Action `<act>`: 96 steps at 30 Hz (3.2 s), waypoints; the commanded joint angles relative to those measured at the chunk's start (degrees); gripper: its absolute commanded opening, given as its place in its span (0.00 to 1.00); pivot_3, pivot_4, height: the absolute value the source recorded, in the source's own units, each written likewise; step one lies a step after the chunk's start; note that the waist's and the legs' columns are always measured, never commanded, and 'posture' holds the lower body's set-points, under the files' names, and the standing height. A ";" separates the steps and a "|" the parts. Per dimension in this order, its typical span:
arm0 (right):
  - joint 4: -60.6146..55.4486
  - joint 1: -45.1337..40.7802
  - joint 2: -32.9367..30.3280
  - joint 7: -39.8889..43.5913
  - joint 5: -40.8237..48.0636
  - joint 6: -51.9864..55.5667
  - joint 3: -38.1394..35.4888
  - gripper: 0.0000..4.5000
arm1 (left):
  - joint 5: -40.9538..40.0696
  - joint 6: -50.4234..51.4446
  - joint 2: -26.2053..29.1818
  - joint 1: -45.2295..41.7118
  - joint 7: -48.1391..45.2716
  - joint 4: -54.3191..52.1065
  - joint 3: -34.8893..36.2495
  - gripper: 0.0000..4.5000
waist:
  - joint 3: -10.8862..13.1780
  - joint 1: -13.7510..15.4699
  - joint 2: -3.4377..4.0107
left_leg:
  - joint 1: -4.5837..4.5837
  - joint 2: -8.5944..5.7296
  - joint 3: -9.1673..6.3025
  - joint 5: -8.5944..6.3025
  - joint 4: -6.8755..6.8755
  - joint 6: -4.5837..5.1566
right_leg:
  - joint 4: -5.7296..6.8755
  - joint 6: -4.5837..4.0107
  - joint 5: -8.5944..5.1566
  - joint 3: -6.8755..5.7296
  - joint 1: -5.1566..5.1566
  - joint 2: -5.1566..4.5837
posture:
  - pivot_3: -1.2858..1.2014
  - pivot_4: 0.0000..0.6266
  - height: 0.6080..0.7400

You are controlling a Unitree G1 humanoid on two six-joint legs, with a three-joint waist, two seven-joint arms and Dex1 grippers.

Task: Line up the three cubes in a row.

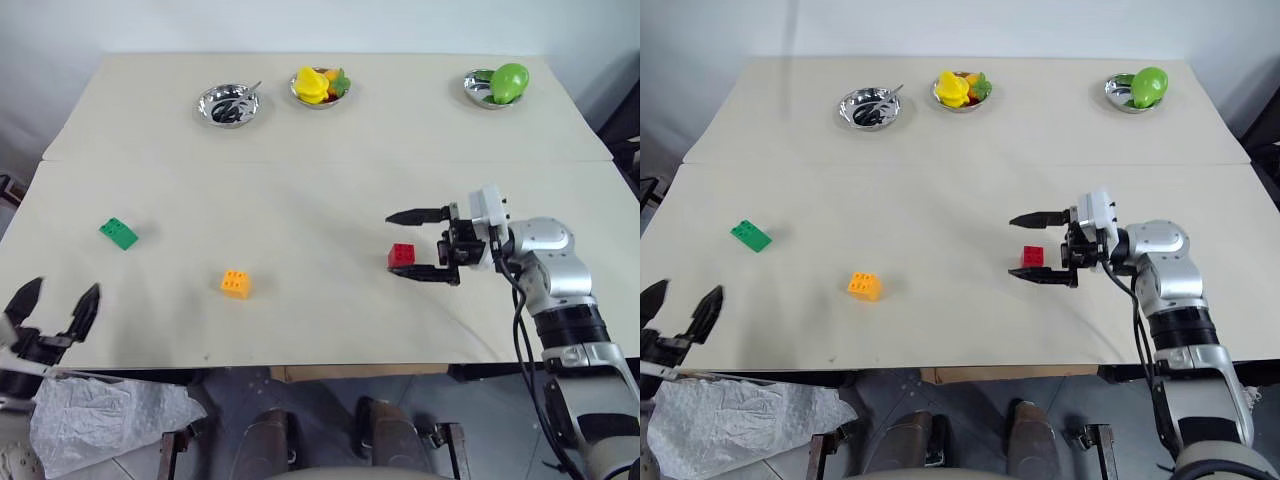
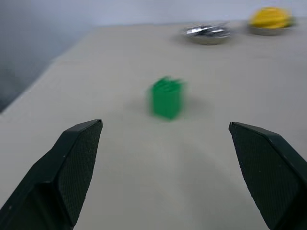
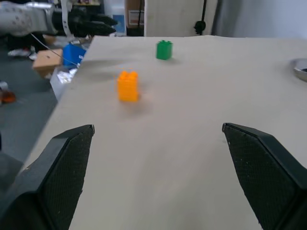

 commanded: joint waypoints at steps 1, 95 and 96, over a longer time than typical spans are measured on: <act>-5.42 2.40 -0.26 -0.17 0.61 -0.51 -2.08 1.00 | -0.63 -2.44 -0.22 1.27 0.79 1.78 1.92 1.00 | -0.03 0.46 -0.05 | 0.00 0.00 0.01 -0.01 0.00 0.01 | -0.01 -0.02 0.01 0.00 0.00 0.00 | 0.52 0.24 1.00; -20.23 25.59 -6.99 -8.78 4.39 4.40 -17.69 1.00 | 17.87 2.32 1.40 -70.26 -44.06 32.32 -49.93 0.98 | -0.18 1.18 -0.60 | -0.19 -0.25 0.80 -0.11 0.56 0.21 | 0.11 0.05 0.12 -0.02 -0.12 0.16 | 0.52 0.24 1.00; -19.13 24.41 -6.21 -9.18 3.56 2.97 -17.38 1.00 | 16.21 0.11 2.48 -69.41 -44.12 31.80 -47.61 0.98 | -0.19 0.92 -0.60 | -0.19 -0.24 0.79 -0.11 0.60 0.21 | 0.13 0.05 0.12 -0.01 -0.12 0.16 | 0.52 0.24 1.00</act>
